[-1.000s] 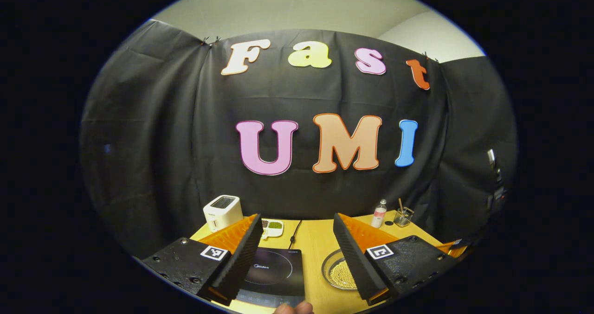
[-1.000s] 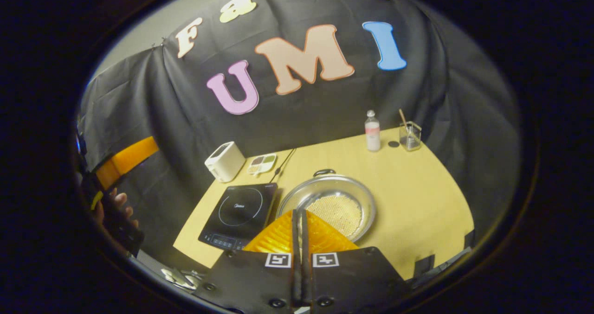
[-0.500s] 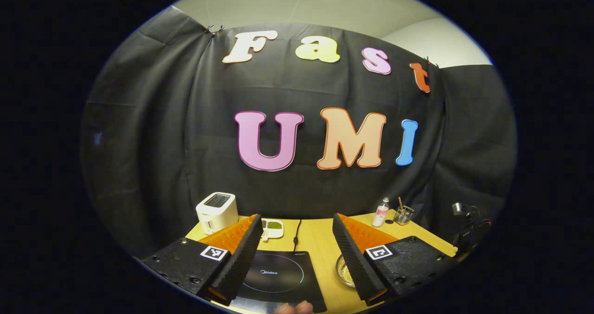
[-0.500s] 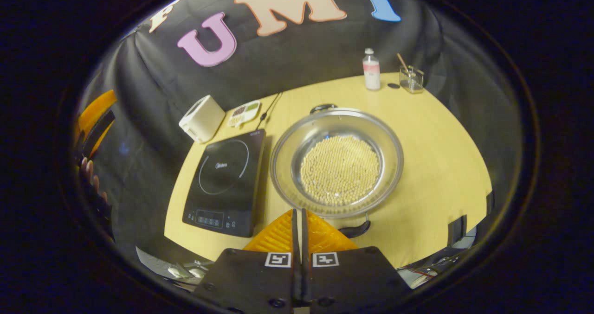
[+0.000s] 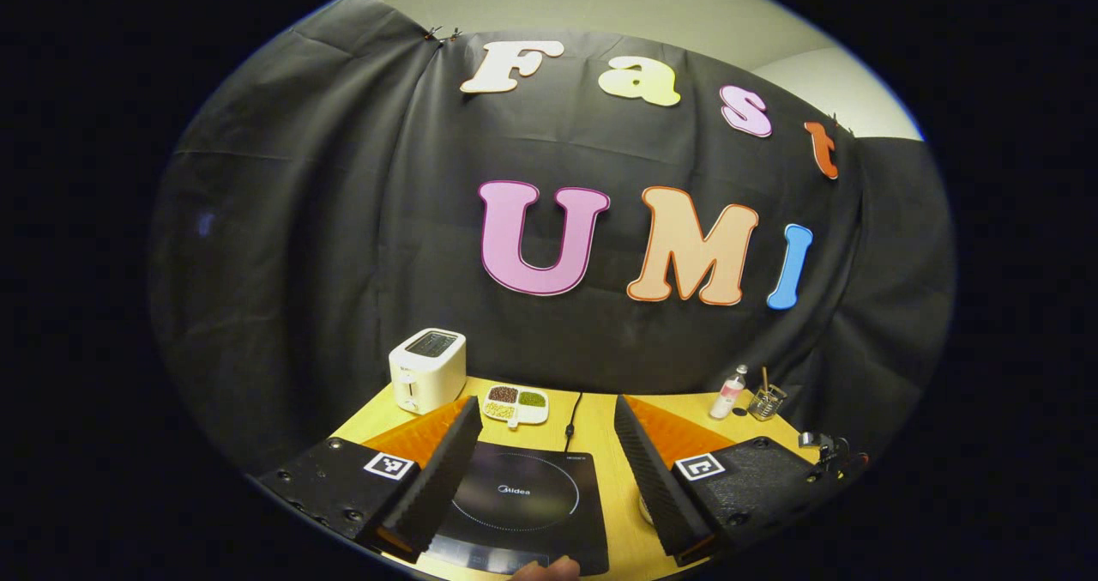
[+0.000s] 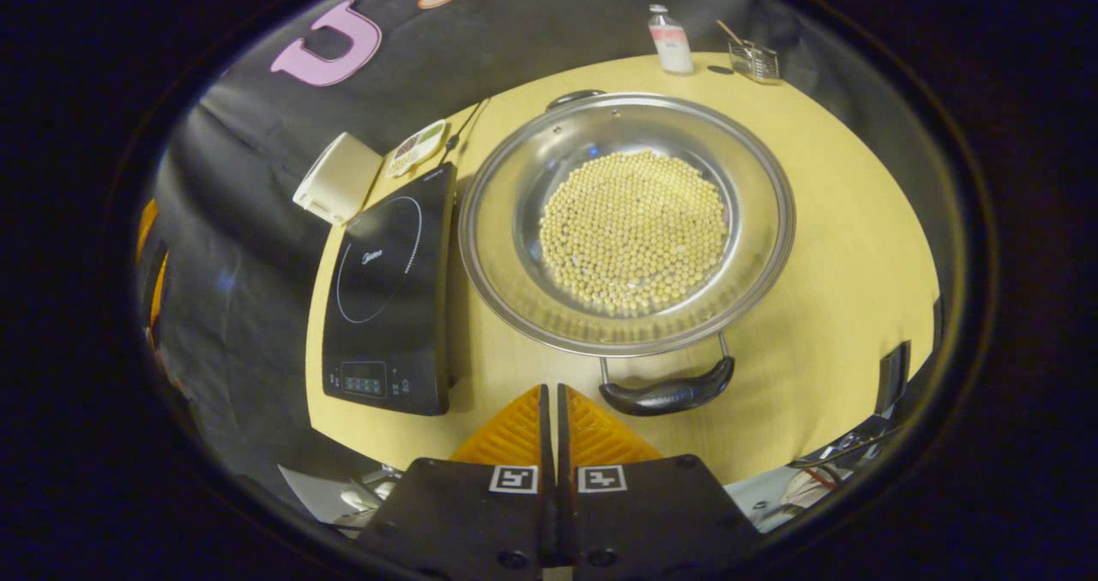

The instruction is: First push the handle of the pot to place it horizontally, then grasp the pot with both hands and set it on the induction cooktop.

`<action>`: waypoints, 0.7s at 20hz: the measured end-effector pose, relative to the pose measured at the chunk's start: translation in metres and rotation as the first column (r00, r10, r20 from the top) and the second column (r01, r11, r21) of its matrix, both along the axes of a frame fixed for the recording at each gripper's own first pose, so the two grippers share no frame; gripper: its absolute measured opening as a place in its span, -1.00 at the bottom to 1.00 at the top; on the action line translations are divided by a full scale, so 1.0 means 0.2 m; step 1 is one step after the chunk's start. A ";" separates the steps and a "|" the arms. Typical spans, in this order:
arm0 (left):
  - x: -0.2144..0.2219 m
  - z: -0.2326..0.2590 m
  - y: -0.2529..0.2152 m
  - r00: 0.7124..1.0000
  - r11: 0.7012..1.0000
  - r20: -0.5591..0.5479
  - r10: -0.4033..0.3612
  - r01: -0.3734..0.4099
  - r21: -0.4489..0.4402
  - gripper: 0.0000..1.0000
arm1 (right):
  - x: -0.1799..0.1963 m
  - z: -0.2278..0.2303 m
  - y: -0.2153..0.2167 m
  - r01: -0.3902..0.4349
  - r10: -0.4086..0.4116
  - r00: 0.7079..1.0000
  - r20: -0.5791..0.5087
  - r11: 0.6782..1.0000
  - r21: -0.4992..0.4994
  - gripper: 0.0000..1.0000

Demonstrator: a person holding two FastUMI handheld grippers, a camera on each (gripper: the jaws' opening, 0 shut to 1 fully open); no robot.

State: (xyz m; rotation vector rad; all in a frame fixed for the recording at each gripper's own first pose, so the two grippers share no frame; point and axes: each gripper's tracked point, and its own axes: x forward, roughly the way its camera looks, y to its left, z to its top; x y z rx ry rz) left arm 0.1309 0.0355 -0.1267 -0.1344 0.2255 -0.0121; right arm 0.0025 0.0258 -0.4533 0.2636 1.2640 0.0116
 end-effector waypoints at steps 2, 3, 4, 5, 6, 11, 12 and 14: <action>0.00 -0.01 0.02 1.000 1.000 -0.003 0.011 -0.011 -0.003 0.90 | 0.00 -0.04 -0.03 -0.012 0.011 1.000 -0.013 0.999 -0.029 -0.94; 0.00 -0.01 0.02 1.000 1.000 -0.003 0.013 -0.013 -0.003 0.90 | 0.01 -0.04 -0.04 -0.007 0.006 1.000 -0.011 0.999 -0.031 -0.94; 0.00 -0.02 0.02 1.000 1.000 -0.003 0.011 -0.011 -0.004 0.90 | 0.01 -0.04 -0.04 0.000 -0.001 1.000 -0.013 1.000 -0.031 -0.94; 0.00 -0.02 0.02 1.000 1.000 -0.003 0.007 -0.007 -0.005 0.89 | 0.01 -0.05 -0.04 0.002 -0.003 1.000 -0.016 1.000 -0.030 -0.94; 0.00 -0.02 0.02 1.000 1.000 -0.005 0.003 -0.003 -0.004 0.89 | 0.01 -0.05 -0.06 0.000 -0.001 1.000 -0.016 0.999 -0.035 -0.94; 0.00 -0.01 0.04 1.000 1.000 0.009 0.002 -0.002 -0.004 0.97 | 0.01 -0.08 -0.13 0.011 -0.014 0.999 -0.035 0.997 -0.082 -1.00; 0.00 -0.02 0.05 1.000 1.000 0.008 0.001 -0.001 -0.008 0.89 | 0.01 -0.08 -0.15 0.014 -0.017 0.999 -0.037 0.995 -0.095 -0.95; 0.01 -0.02 0.06 1.000 1.000 0.008 0.004 -0.004 -0.020 0.89 | 0.00 -0.07 -0.21 0.028 -0.032 0.999 -0.038 0.993 -0.116 -0.95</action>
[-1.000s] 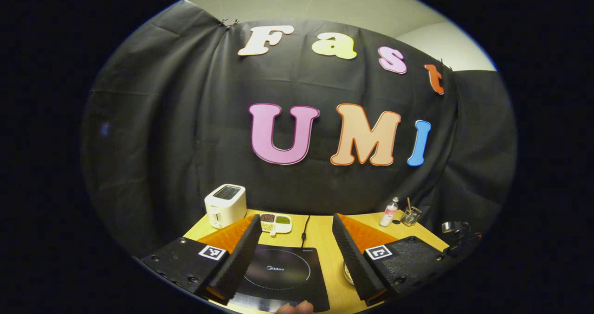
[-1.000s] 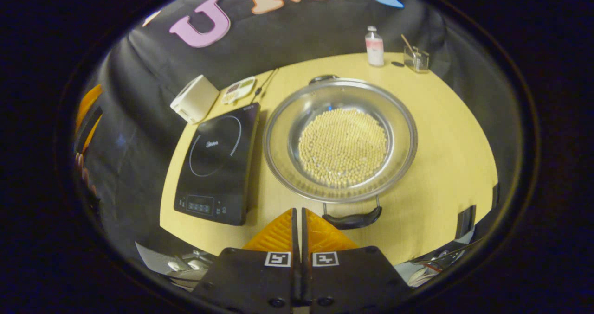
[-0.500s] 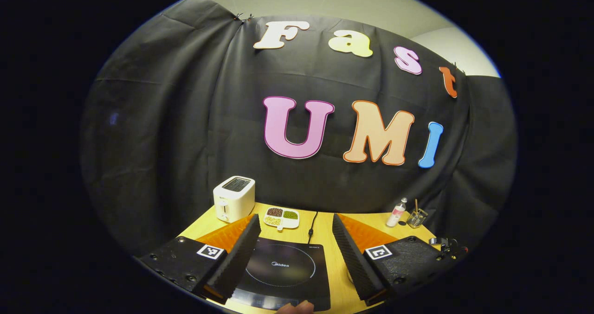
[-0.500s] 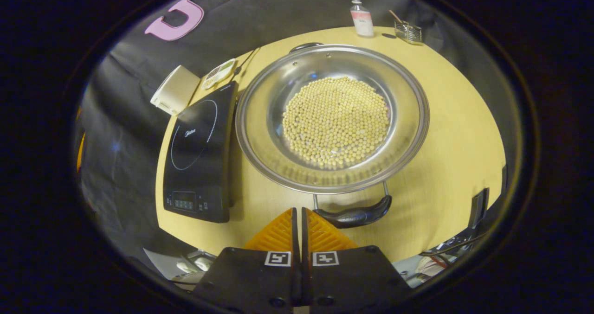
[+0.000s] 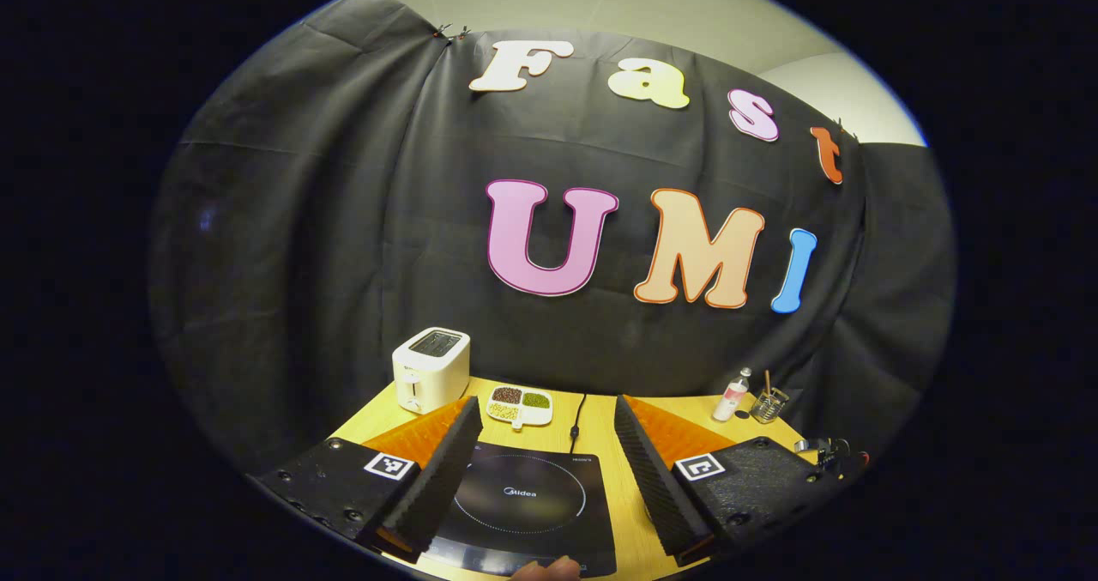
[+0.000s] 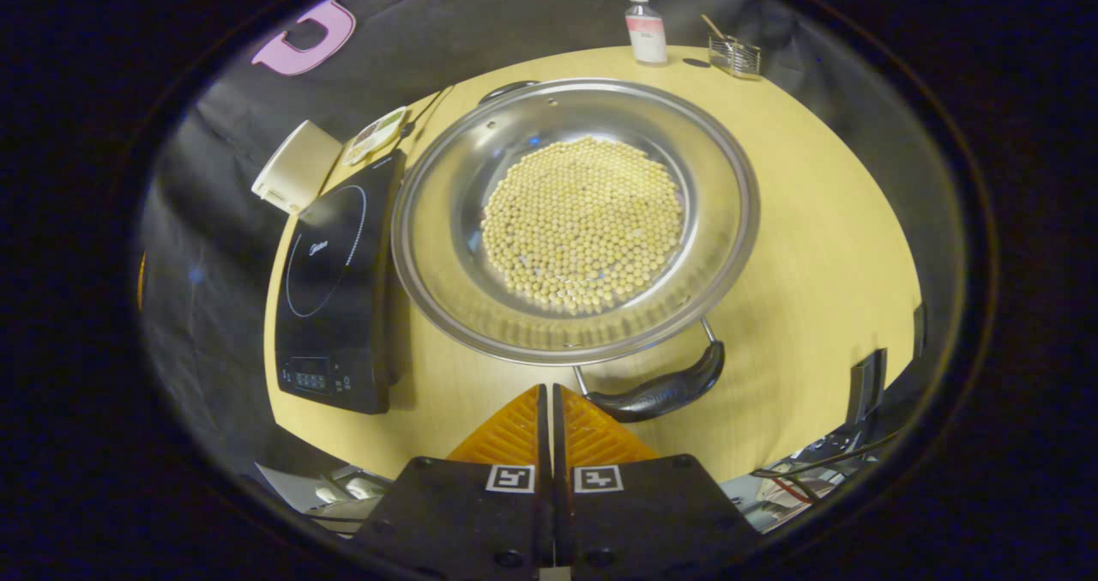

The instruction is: First push the handle of the pot to place it horizontally, then grasp the pot with both hands and set it on the induction cooktop.

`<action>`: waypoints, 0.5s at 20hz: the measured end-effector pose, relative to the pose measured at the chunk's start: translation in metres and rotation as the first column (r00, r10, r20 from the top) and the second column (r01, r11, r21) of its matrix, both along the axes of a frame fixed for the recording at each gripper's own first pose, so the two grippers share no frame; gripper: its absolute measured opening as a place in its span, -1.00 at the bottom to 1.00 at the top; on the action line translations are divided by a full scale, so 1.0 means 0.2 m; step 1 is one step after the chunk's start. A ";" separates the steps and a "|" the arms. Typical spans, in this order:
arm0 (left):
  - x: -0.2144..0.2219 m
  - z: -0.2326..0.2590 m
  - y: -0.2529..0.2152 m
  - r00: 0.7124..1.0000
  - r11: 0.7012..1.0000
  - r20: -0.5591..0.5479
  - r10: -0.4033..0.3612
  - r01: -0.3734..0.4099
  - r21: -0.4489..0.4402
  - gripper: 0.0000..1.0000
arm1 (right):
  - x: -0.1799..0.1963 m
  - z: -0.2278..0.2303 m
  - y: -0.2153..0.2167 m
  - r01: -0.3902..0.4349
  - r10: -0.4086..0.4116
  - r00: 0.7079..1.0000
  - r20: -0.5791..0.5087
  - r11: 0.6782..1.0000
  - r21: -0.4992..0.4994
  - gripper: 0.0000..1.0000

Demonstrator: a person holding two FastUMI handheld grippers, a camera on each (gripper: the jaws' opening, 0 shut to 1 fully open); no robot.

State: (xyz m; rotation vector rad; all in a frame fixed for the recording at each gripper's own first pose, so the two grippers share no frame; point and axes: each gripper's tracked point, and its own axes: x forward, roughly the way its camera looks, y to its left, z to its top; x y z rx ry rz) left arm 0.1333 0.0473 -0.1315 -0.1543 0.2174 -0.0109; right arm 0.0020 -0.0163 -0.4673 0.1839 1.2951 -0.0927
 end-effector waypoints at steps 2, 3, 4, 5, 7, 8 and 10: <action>0.00 0.00 0.00 1.000 1.000 0.000 -0.002 0.002 -0.010 0.89 | 0.01 0.01 -0.04 0.015 -0.015 1.000 0.001 1.000 -0.009 -0.95; 0.01 0.00 -0.01 1.000 1.000 -0.001 -0.003 0.003 -0.008 0.89 | 0.01 0.00 -0.06 0.019 -0.019 1.000 0.001 1.000 -0.014 -0.95; 0.01 -0.01 -0.01 1.000 1.000 -0.002 -0.003 0.003 -0.003 0.89 | 0.01 0.00 -0.09 0.020 -0.020 1.000 -0.002 1.000 -0.018 -0.95; 0.02 -0.01 -0.01 1.000 1.000 -0.004 0.001 -0.001 0.003 0.89 | 0.01 0.00 -0.12 0.020 -0.020 1.000 -0.004 1.000 -0.022 -0.95; 0.02 -0.01 -0.02 1.000 1.000 -0.012 0.014 -0.014 0.006 0.99 | 0.02 -0.01 -0.18 0.019 -0.019 1.000 -0.010 0.999 -0.029 -0.94; 0.03 -0.03 -0.05 1.000 1.000 -0.025 0.015 -0.015 0.002 0.89 | 0.04 -0.01 -0.22 0.023 -0.024 1.000 -0.016 0.999 -0.031 -0.94; 0.03 -0.05 -0.14 0.999 1.000 -0.043 -0.003 0.002 -0.011 0.82 | 0.07 0.00 -0.28 0.041 -0.041 0.999 0.000 0.999 -0.012 -0.94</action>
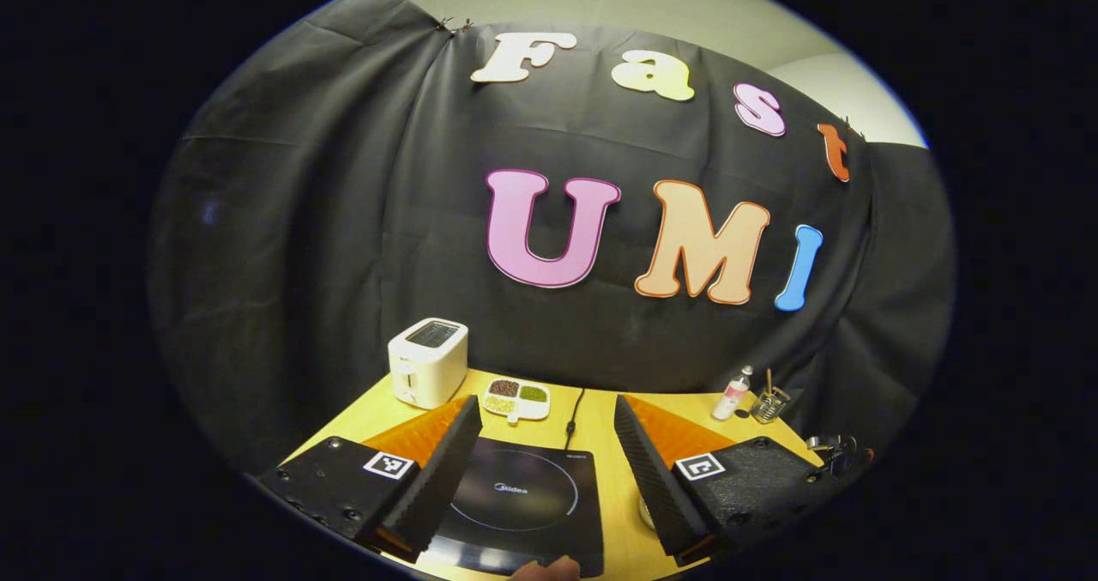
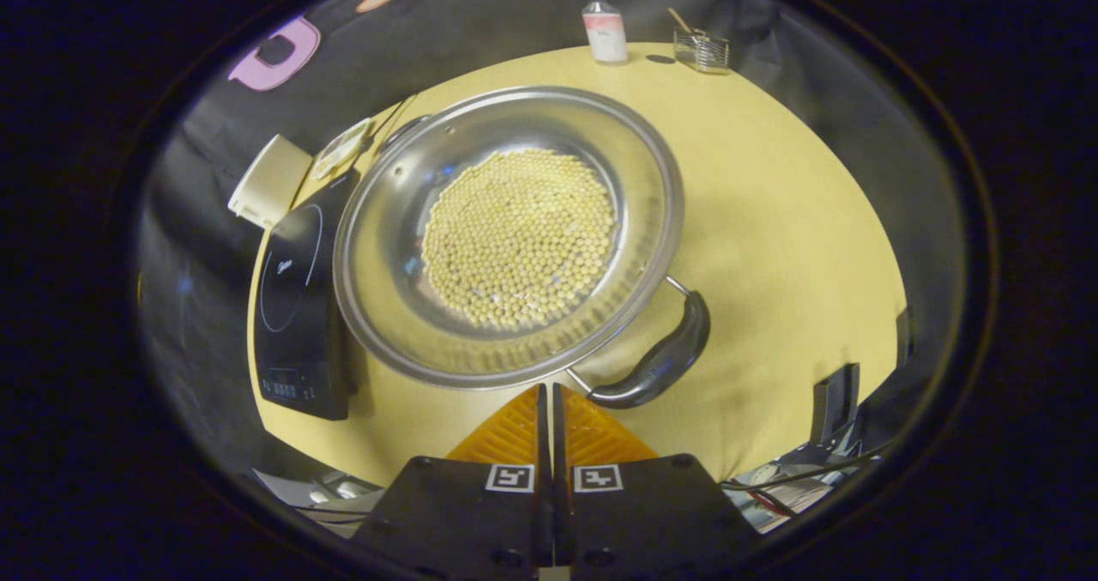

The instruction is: First push the handle of the pot to place it horizontally, then grasp the pot with both hands and set it on the induction cooktop.

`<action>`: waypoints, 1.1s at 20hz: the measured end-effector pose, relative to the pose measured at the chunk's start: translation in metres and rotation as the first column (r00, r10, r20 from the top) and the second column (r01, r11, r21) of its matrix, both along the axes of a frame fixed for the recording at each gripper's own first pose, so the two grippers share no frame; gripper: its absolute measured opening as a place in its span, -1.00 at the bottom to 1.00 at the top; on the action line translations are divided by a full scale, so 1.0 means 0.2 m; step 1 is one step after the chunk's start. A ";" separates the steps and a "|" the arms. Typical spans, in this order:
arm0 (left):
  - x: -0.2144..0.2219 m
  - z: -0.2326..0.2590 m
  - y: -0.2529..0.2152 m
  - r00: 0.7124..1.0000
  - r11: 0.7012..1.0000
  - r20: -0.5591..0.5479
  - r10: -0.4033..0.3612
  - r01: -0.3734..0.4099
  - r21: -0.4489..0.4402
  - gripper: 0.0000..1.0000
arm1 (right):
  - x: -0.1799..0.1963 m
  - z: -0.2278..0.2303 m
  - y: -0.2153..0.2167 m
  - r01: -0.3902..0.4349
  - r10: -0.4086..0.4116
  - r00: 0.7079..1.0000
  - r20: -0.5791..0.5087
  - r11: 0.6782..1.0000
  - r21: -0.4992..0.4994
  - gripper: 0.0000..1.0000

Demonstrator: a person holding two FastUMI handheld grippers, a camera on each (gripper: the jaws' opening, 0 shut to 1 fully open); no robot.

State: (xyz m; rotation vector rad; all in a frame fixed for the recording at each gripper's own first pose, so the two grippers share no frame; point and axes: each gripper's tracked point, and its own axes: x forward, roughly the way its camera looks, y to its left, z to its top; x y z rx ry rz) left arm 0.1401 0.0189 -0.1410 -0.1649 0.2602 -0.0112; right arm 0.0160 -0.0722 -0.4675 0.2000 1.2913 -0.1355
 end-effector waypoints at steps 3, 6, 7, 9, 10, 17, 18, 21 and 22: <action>0.03 -0.01 -0.10 1.000 0.999 -0.022 -0.019 0.020 0.026 0.91 | 0.04 0.00 -0.10 -0.002 0.002 1.000 0.000 1.000 0.022 -0.95; 0.05 -0.03 -0.23 0.999 1.000 -0.043 -0.019 0.019 0.010 0.90 | 0.09 -0.02 -0.20 -0.001 0.001 1.000 -0.003 0.999 0.043 -1.00; 0.05 -0.05 -0.27 0.998 1.000 -0.061 -0.020 0.020 0.001 0.82 | 0.11 -0.02 -0.23 -0.007 0.007 1.000 0.000 0.999 0.053 -1.00; 0.05 -0.10 -0.33 0.995 1.000 -0.096 -0.012 0.011 -0.007 0.92 | 0.15 -0.01 -0.27 -0.036 0.036 0.999 0.007 0.997 0.064 -0.94; 0.04 -0.12 -0.35 0.994 1.000 -0.113 -0.006 0.005 -0.006 0.92 | 0.17 -0.02 -0.29 -0.061 0.060 0.998 0.010 0.996 0.065 -0.94; 0.01 -0.18 -0.52 0.982 0.999 -0.190 0.014 -0.006 0.045 0.92 | 0.30 -0.05 -0.40 -0.224 0.222 0.974 0.045 0.972 0.067 -0.94; 0.01 -0.19 -0.55 0.980 0.999 -0.200 0.013 -0.005 0.040 0.91 | 0.32 -0.04 -0.41 -0.234 0.230 0.972 0.052 0.970 0.067 -0.94; 0.01 -0.22 -0.62 0.973 0.999 -0.230 -0.004 0.015 0.047 0.91 | 0.38 -0.05 -0.45 -0.248 0.243 0.967 0.075 0.966 0.069 -1.00; 0.01 -0.24 -0.64 0.970 0.998 -0.241 -0.019 0.032 0.051 0.91 | 0.41 -0.05 -0.47 -0.253 0.247 0.965 0.083 0.965 0.066 -1.00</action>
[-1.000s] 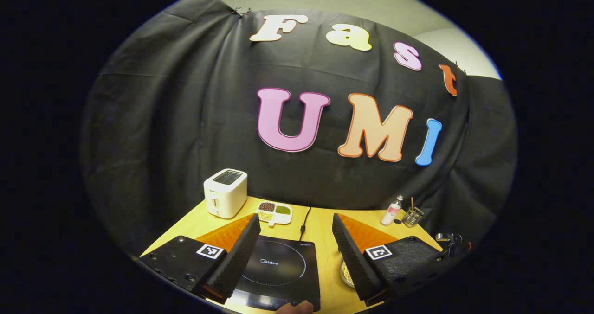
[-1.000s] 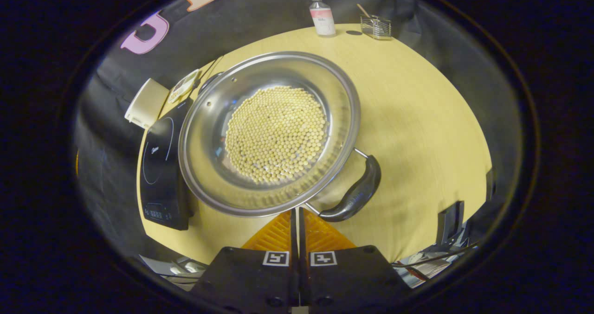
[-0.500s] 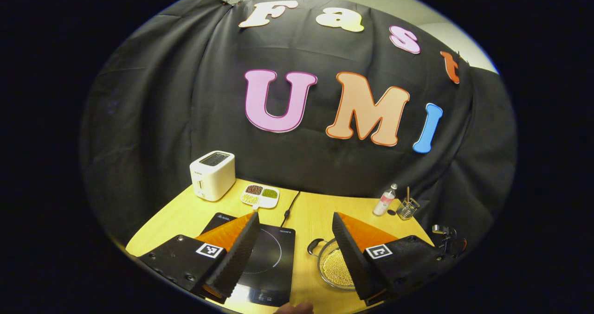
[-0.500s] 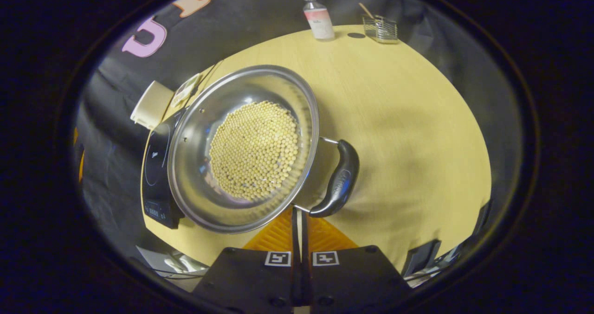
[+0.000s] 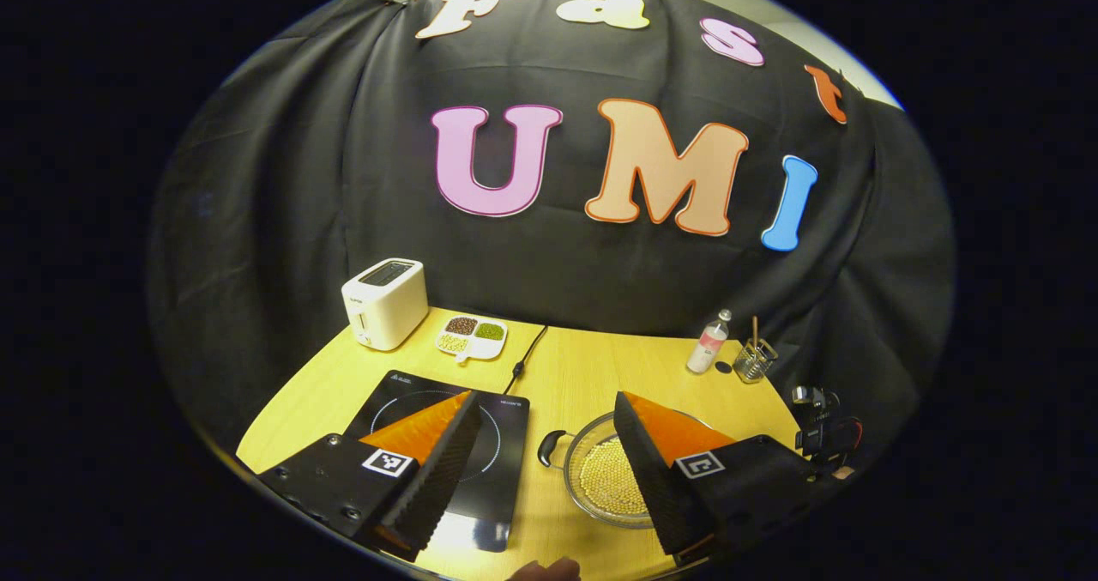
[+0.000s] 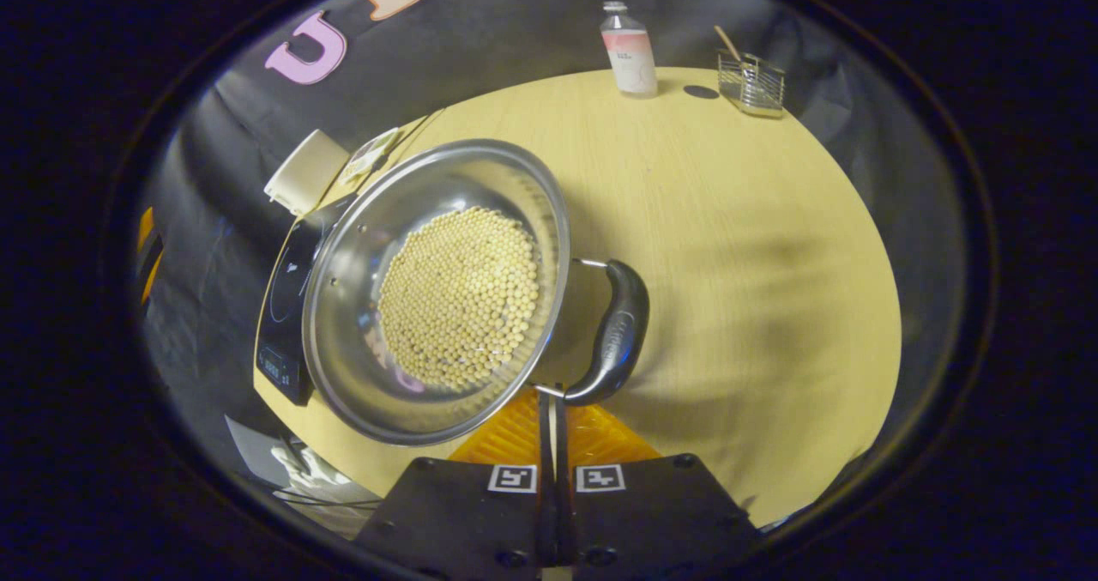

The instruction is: First push the handle of the pot to place it horizontally, then grasp the pot with both hands and set it on the induction cooktop.

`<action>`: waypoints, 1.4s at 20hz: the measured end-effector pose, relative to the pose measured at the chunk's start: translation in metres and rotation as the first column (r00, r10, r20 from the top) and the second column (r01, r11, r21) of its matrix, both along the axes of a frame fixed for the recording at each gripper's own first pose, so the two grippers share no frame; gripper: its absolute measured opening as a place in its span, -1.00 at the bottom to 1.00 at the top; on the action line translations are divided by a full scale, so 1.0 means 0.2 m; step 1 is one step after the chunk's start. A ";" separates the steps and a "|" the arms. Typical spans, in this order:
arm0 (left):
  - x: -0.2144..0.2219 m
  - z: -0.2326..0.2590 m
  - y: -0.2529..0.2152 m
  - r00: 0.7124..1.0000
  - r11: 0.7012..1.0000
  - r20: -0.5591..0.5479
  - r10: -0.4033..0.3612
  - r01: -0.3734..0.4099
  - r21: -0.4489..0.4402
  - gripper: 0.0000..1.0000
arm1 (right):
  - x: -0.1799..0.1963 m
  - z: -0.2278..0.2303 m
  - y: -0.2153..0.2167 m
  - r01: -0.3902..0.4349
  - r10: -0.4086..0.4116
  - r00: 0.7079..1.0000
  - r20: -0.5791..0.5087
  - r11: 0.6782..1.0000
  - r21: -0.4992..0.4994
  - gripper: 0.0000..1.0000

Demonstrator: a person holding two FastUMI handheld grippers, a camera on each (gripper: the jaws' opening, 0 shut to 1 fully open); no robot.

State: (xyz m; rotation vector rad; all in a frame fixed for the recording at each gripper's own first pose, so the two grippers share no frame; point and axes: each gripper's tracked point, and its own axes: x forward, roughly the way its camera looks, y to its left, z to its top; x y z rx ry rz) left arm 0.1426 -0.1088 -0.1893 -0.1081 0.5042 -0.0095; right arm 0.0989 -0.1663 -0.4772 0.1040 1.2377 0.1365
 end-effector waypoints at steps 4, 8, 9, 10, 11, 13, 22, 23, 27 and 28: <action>0.00 -0.18 -0.09 0.992 0.995 -0.100 -0.074 0.066 -0.080 0.92 | 0.09 0.00 -0.05 0.034 -0.034 0.999 0.008 0.999 -0.001 -0.95; 0.03 -0.38 -0.10 0.975 0.978 -0.202 -0.091 0.049 -0.204 0.91 | 0.10 0.03 -0.08 0.077 -0.077 0.997 0.012 0.997 -0.029 -0.95; 0.03 -0.44 -0.10 0.968 0.974 -0.231 -0.099 0.047 -0.224 0.91 | 0.10 0.05 -0.09 0.092 -0.091 0.995 0.028 0.995 -0.041 -1.00; 0.03 -0.49 -0.09 0.958 0.972 -0.263 -0.116 0.055 -0.230 1.00 | 0.11 0.08 -0.11 0.102 -0.100 0.994 0.042 0.993 -0.052 -0.95; 0.04 -0.55 -0.08 0.949 0.971 -0.286 -0.134 0.069 -0.228 0.92 | 0.11 0.10 -0.12 0.119 -0.115 0.991 0.062 0.991 -0.064 -1.00; 0.05 -0.64 -0.07 0.930 0.969 -0.324 -0.173 0.102 -0.224 0.91 | 0.15 0.17 -0.15 0.175 -0.168 0.980 0.109 0.983 -0.060 -0.94; 0.08 -0.96 -0.18 0.837 0.946 -0.462 -0.294 0.187 -0.265 0.80 | 0.36 0.18 -0.11 0.243 -0.233 0.963 0.137 0.968 -0.057 0.43; 0.09 -0.98 -0.19 0.827 0.944 -0.476 -0.298 0.182 -0.275 0.77 | 0.36 0.17 -0.09 0.240 -0.231 0.965 0.127 0.969 -0.057 0.43; 0.15 -1.05 -0.19 0.818 0.945 -0.488 -0.305 0.196 -0.263 0.48 | 0.38 0.06 -0.10 0.231 -0.223 0.971 0.082 0.968 -0.098 0.43; 0.15 -1.05 -0.19 0.804 0.946 -0.507 -0.311 0.210 -0.246 0.46 | 0.39 0.04 -0.10 0.226 -0.220 0.973 0.072 0.968 -0.107 0.43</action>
